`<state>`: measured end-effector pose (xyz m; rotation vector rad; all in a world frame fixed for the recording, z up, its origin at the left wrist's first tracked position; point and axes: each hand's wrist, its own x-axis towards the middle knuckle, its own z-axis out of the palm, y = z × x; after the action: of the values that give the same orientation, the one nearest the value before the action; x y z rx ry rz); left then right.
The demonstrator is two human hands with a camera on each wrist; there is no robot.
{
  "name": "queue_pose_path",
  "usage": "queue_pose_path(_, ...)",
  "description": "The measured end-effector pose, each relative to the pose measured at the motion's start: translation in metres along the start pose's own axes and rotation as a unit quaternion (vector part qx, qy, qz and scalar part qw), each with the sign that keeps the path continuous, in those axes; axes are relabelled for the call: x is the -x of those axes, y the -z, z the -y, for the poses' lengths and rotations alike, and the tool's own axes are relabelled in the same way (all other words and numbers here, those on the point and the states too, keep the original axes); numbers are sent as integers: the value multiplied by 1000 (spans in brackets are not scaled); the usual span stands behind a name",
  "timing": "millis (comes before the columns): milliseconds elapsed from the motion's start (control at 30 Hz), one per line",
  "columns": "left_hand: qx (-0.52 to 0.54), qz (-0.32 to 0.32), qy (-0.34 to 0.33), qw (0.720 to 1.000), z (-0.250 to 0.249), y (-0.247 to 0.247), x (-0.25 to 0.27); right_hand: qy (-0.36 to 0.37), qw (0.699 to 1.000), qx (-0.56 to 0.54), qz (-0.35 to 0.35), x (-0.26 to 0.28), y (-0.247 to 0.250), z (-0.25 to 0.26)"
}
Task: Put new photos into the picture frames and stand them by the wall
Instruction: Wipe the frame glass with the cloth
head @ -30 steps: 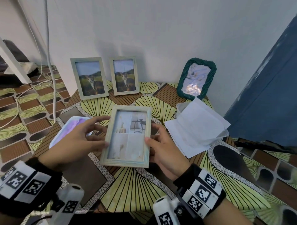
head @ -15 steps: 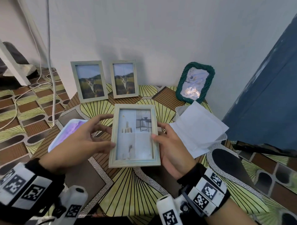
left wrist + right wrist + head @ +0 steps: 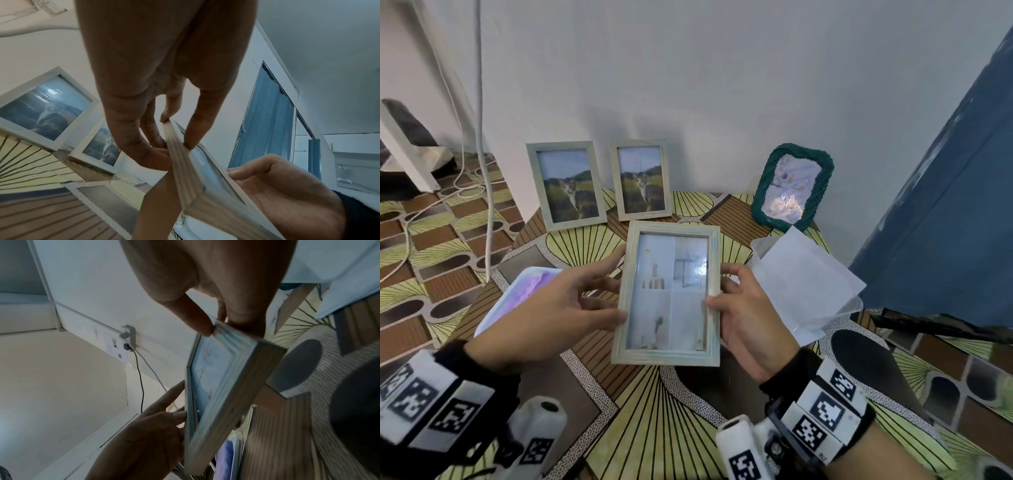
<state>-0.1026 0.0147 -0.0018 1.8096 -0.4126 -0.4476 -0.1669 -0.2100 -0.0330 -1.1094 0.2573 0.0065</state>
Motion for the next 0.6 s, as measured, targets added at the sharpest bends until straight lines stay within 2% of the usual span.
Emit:
queue_pose_path(300, 35, -12, -35, 999, -23, 3, -32, 50, 995, 91, -7, -31, 0, 42)
queue_pose_path(600, -5, -8, -112, 994, -65, 6, -123, 86, 991, 104, 4, -97, 11, 128)
